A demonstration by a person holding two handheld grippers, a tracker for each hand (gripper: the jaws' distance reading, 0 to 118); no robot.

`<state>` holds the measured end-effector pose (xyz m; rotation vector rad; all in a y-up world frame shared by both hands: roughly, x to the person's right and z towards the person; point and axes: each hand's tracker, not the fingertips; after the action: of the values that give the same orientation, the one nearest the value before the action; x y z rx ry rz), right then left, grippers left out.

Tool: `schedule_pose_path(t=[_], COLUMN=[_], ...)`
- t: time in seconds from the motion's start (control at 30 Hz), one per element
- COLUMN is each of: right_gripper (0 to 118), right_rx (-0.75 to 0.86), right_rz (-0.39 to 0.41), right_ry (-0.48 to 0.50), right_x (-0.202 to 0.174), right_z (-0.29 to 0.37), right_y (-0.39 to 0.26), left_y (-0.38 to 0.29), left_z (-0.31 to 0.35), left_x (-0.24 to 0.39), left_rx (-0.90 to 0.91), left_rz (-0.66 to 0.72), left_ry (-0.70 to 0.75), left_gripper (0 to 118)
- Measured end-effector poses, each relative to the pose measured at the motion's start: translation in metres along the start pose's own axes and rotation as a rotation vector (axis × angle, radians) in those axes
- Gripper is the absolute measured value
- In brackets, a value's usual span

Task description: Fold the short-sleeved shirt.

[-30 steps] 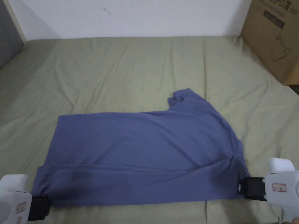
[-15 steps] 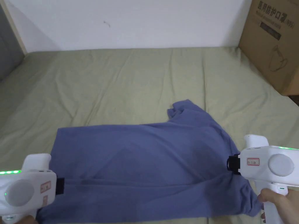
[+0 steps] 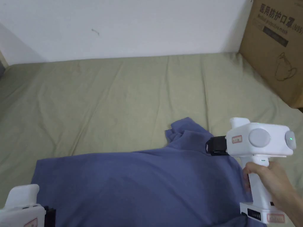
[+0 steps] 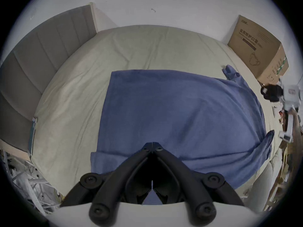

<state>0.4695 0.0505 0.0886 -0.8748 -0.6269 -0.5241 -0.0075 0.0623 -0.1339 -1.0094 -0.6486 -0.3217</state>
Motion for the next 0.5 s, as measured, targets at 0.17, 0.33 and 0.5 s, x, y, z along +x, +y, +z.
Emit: schedule_pose_path(t=[0.17, 0.33, 0.5], right_gripper=[83, 65, 2], right_rx=[-0.096, -0.135, -0.122], right_rz=[-0.027, 0.039, 0.066], right_ry=[-0.05, -0.059, -0.037], right_x=[0.014, 0.013, -0.002], right_z=[-0.055, -0.069, -0.055], right_y=[0.016, 0.009, 0.008], left_y=[0.005, 0.008, 0.012], left_z=[-0.016, -0.024, -0.023], left_x=[-0.007, -0.013, -0.009], left_rx=[-0.04, -0.058, -0.057], left_rz=[0.016, 0.025, 0.033], left_ry=[0.005, 0.026, 0.037], left_gripper=[0, 0, 0])
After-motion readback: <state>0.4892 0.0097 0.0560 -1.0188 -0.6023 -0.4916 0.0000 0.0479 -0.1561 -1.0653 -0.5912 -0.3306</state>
